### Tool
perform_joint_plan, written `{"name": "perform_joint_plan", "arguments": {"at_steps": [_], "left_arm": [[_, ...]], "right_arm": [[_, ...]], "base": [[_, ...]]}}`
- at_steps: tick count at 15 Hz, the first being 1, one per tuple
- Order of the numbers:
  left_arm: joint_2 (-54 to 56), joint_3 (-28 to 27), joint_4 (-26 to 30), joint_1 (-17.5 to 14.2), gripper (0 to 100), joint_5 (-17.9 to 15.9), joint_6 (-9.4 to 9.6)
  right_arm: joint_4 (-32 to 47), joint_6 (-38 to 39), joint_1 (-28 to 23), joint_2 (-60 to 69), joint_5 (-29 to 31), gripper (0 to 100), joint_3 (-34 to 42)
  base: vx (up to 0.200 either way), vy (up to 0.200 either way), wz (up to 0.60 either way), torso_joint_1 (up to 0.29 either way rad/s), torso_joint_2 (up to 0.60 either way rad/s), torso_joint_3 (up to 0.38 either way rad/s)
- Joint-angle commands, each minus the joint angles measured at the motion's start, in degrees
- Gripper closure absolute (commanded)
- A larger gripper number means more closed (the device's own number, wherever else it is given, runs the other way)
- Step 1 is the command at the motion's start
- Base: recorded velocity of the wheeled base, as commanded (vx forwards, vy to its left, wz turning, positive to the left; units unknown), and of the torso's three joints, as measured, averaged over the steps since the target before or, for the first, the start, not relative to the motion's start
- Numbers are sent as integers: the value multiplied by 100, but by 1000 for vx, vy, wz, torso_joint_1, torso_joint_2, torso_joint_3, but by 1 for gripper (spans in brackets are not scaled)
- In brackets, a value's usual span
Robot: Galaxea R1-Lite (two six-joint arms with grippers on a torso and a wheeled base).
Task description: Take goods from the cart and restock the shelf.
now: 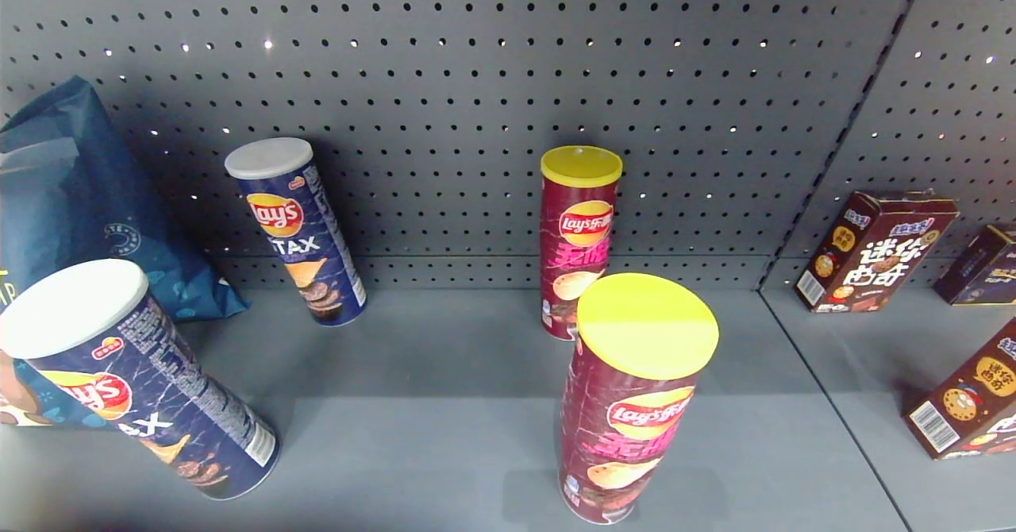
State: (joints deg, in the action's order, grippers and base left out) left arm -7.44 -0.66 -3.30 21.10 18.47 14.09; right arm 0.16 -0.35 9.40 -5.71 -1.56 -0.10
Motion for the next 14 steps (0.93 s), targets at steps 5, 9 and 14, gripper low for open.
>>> {"name": "perform_joint_plan", "arguments": {"at_steps": [5, 9, 14], "left_arm": [[190, 31, 111, 403, 0, -71, -214], [251, -171, 656, 1845, 0, -1267, -662], [207, -189, 673, 2240, 0, -2111, -856]], "right_arm": [[2, 0, 1, -10, -2, 0, 1], [2, 0, 1, -10, -2, 0, 1], [2, 0, 1, -10, -2, 0, 1]], "base": [[0, 0, 0, 0, 0, 0], [0, 0, 0, 0, 0, 0], [0, 0, 0, 0, 0, 0]]}}
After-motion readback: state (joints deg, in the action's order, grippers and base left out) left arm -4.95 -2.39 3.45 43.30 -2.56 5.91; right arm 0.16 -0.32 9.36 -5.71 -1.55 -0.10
